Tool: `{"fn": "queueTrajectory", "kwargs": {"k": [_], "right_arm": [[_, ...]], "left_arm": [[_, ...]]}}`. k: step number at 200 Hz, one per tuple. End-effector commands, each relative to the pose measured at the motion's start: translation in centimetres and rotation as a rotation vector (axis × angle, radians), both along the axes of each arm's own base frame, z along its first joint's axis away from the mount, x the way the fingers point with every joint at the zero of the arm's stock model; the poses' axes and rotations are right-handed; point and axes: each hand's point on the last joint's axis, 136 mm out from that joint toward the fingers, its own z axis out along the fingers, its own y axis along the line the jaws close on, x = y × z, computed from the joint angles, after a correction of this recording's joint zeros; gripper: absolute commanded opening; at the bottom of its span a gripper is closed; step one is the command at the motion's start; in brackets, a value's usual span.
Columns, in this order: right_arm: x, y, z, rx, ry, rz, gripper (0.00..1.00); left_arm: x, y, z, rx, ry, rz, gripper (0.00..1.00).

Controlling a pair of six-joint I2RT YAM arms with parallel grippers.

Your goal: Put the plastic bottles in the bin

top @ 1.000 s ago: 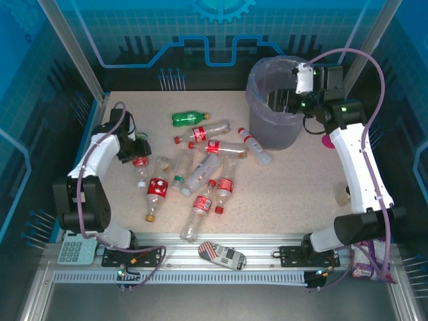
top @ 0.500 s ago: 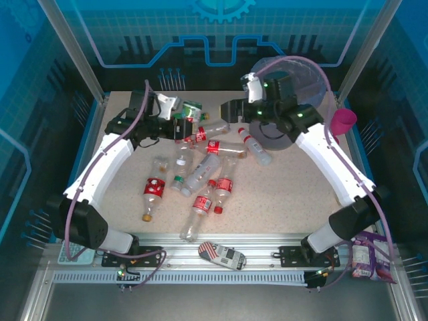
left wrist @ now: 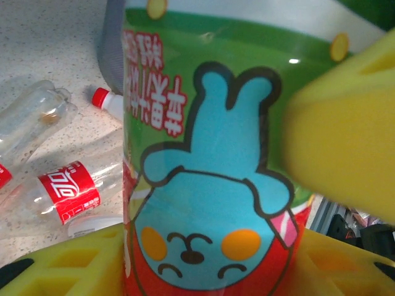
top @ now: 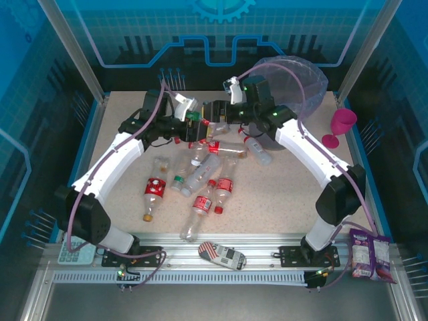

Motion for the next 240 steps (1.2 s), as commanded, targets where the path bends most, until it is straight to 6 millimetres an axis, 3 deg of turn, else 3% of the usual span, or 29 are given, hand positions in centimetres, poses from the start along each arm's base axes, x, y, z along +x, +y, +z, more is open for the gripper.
{"fn": "queueTrajectory", "kwargs": {"k": [1, 48, 75, 105, 119, 139, 177, 210, 240], "right_arm": [[0.0, 1.3, 0.4, 0.053, 0.004, 0.029, 0.8], [0.3, 0.6, 0.0, 0.019, 0.005, 0.005, 0.68], [0.6, -0.2, 0.7, 0.01, -0.025, -0.009, 0.6], [1.0, -1.0, 2.2, 0.005, -0.079, -0.03, 0.59], [1.4, -1.8, 3.3, -0.013, -0.121, -0.047, 0.59], [2.2, -3.5, 6.0, -0.039, -0.211, -0.081, 0.58], [3.5, -7.6, 11.9, -0.052, -0.371, -0.162, 0.57], [4.4, -11.5, 16.4, -0.07, -0.499, -0.262, 0.56], [4.9, -16.0, 20.1, -0.141, -0.604, -0.4, 0.57]], "left_arm": [[0.0, -1.2, 0.3, -0.025, -0.033, -0.056, 0.52], [0.4, -1.2, 0.5, -0.034, -0.047, -0.042, 0.53], [0.4, -1.1, 0.8, -0.046, -0.066, -0.027, 0.6], [0.1, -0.9, 1.4, -0.057, -0.088, -0.021, 0.9], [-0.5, -0.3, 2.1, -0.053, -0.108, -0.01, 0.99], [-0.9, 2.2, 2.3, -0.033, -0.074, 0.055, 0.99], [-2.1, 9.0, 1.4, -0.023, 0.026, 0.253, 0.99], [-3.0, 14.2, -2.4, 0.088, 0.182, 0.448, 0.99], [-4.4, 16.5, -5.7, 0.214, 0.303, 0.514, 0.99]]}}
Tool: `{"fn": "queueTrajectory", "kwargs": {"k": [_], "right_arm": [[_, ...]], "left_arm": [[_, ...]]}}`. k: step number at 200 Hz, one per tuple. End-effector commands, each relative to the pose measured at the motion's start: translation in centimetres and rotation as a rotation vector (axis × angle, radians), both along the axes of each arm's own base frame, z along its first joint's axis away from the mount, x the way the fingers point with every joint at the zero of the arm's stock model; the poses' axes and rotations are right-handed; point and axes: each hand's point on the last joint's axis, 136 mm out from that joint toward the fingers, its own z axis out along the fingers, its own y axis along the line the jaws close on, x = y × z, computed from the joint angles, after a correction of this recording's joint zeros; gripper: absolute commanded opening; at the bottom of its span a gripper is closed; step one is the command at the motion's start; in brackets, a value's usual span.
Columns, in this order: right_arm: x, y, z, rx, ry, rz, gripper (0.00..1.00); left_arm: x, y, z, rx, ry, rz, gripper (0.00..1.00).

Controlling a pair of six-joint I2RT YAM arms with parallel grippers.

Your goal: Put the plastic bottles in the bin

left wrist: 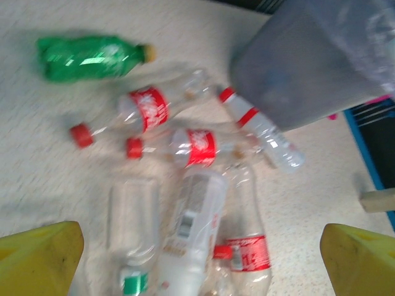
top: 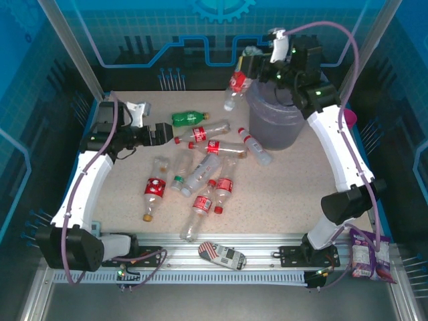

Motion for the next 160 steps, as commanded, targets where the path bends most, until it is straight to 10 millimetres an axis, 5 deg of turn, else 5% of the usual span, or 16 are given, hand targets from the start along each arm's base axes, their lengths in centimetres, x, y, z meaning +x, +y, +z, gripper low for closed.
{"fn": "queueTrajectory", "kwargs": {"k": [1, 35, 84, 118, 160], "right_arm": [[-0.7, -4.0, 4.1, -0.058, -0.119, -0.127, 0.57], [0.8, -9.8, 4.7, -0.12, -0.14, -0.323, 0.57], [4.0, -16.7, -0.9, -0.203, 0.03, -0.498, 0.58], [6.6, -18.2, -5.6, -0.234, 0.122, -0.512, 0.58], [9.6, -17.7, -10.5, -0.263, 0.233, -0.481, 0.59]], "left_arm": [[-2.3, 2.3, -4.5, 0.1, 0.204, 0.07, 0.99], [-3.6, 4.2, -8.5, 0.222, 0.346, 0.094, 0.99], [-4.6, 4.9, -12.8, 0.284, 0.47, 0.069, 0.99], [-5.4, 5.2, -15.2, 0.32, 0.559, 0.046, 0.98], [-5.7, 5.0, -16.7, 0.324, 0.603, 0.037, 0.98]]}}
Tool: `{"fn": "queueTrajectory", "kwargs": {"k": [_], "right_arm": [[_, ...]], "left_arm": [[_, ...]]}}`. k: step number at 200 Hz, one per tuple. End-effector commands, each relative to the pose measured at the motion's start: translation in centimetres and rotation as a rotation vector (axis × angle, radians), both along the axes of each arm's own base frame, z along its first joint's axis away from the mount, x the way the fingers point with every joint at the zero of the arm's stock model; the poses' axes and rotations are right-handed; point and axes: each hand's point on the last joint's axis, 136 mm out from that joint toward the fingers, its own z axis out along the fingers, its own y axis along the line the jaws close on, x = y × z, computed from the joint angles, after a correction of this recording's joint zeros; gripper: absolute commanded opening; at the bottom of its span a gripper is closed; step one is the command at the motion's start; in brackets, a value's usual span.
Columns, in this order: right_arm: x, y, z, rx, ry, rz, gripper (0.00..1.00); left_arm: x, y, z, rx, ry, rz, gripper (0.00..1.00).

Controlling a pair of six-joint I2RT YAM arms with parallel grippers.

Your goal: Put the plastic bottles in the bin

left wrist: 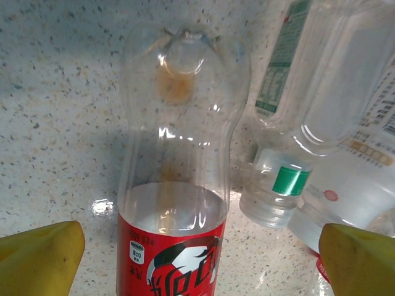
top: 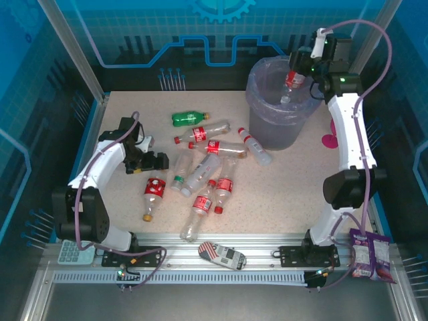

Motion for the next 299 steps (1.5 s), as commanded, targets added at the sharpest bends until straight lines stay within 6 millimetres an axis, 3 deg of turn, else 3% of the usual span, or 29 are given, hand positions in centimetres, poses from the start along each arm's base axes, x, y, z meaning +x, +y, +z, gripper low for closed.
{"fn": "queueTrajectory", "kwargs": {"k": [1, 26, 97, 134, 163, 214, 257, 299], "right_arm": [[1.2, 0.0, -2.5, -0.017, 0.072, 0.009, 0.59], [2.7, 0.2, -6.2, -0.09, 0.157, 0.005, 0.59], [4.0, 0.5, -14.7, -0.174, 0.371, 0.015, 0.6], [4.5, 0.8, -17.7, -0.173, 0.441, 0.029, 0.63], [4.6, 0.7, -18.8, -0.176, 0.469, 0.029, 0.7], [4.3, 0.3, -16.6, -0.217, 0.439, 0.028, 0.79], [2.9, 0.9, -10.3, -0.194, 0.318, 0.053, 0.82], [-0.5, 2.4, -4.0, -0.101, 0.188, 0.107, 0.83]], "left_arm": [[-1.0, 0.4, -1.1, 0.023, 0.056, -0.017, 0.98], [-1.3, 0.8, -2.0, 0.073, 0.089, -0.016, 0.96], [-0.6, 0.4, -2.7, 0.083, 0.093, -0.013, 0.88], [-0.4, 0.3, -3.3, 0.089, 0.101, -0.011, 0.83], [-0.2, 0.3, -3.5, 0.091, 0.095, -0.007, 0.82], [0.1, 0.0, -4.4, 0.087, 0.11, -0.014, 0.79], [0.3, -0.2, -4.8, 0.085, 0.113, -0.017, 0.75], [0.3, -0.3, -5.3, 0.085, 0.122, -0.022, 0.72]]}}
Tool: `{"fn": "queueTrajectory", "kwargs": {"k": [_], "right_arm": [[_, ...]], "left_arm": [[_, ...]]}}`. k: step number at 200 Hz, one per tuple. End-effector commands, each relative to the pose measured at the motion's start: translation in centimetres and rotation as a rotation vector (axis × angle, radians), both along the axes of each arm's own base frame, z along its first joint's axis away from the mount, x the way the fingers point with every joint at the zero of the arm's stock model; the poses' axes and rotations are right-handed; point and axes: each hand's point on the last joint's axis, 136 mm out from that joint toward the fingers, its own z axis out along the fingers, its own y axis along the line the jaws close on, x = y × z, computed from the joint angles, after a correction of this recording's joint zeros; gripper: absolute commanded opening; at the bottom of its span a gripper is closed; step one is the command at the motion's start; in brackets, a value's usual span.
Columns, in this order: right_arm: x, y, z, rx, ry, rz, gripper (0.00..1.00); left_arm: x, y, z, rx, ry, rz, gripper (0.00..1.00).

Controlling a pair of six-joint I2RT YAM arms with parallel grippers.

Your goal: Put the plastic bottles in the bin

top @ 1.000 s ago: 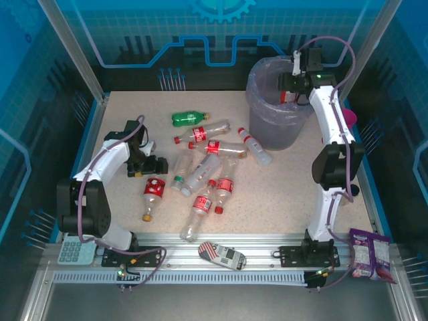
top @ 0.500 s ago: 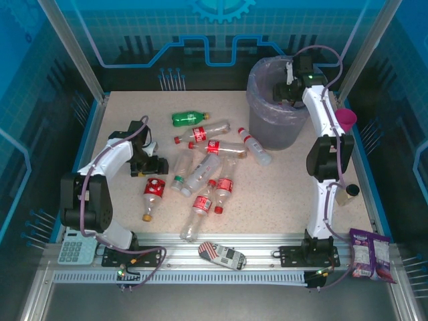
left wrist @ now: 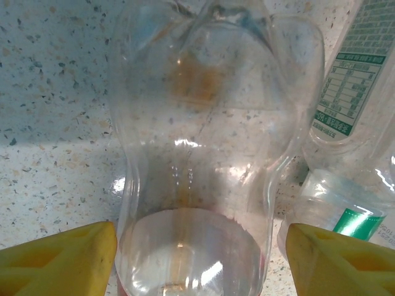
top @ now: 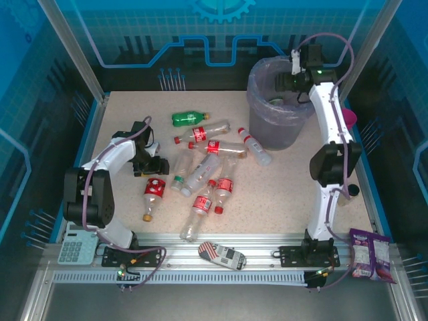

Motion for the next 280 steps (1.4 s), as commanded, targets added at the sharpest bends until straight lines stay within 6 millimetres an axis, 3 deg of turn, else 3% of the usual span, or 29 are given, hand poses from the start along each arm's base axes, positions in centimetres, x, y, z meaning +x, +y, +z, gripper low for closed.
{"fn": "queueTrajectory", "kwargs": {"k": [1, 22, 52, 81, 104, 131, 153, 176, 201, 225, 252, 280], "right_arm": [[-3.3, 1.9, 7.4, 0.079, -0.143, 0.056, 0.84], [-6.0, 2.3, 8.6, 0.123, -0.168, 0.06, 0.85], [-9.9, 2.7, 8.6, 0.188, -0.194, 0.064, 0.87], [-13.3, 3.0, 8.3, 0.232, -0.184, 0.06, 0.87], [-15.7, 3.6, 7.6, 0.279, -0.169, 0.065, 0.87], [-17.7, 5.1, 7.4, 0.324, -0.164, 0.102, 0.87], [-18.9, 8.1, 8.4, 0.37, -0.172, 0.205, 0.87], [-20.0, 12.9, 9.4, 0.434, -0.169, 0.367, 0.87], [-21.0, 17.9, 9.3, 0.524, -0.134, 0.52, 0.87], [-21.7, 22.3, 9.2, 0.607, -0.112, 0.643, 0.87], [-21.5, 26.0, 8.7, 0.65, -0.111, 0.736, 0.87], [-20.4, 28.8, 7.8, 0.681, -0.09, 0.795, 0.87]], "left_arm": [[-0.4, -0.2, -0.8, 0.001, 0.03, 0.007, 0.72], [-0.4, -0.4, -1.4, -0.015, 0.031, 0.005, 0.71], [-0.6, -0.7, -2.6, -0.023, 0.069, 0.002, 0.76], [-0.4, -0.7, -2.6, -0.024, 0.067, -0.006, 0.7], [-0.1, -0.7, -1.7, -0.024, 0.045, -0.007, 0.66], [1.0, -0.6, 1.0, -0.017, -0.022, -0.022, 0.66], [2.6, -0.9, 4.6, -0.027, -0.125, -0.052, 0.65], [4.5, -2.0, 9.2, -0.08, -0.293, -0.098, 0.64], [6.0, -4.5, 14.6, -0.179, -0.529, -0.204, 0.64], [6.2, -7.1, 18.5, -0.24, -0.735, -0.324, 0.64], [5.7, -9.7, 21.0, -0.331, -0.834, -0.416, 0.65], [5.2, -12.6, 21.4, -0.392, -0.817, -0.499, 0.65]]}}
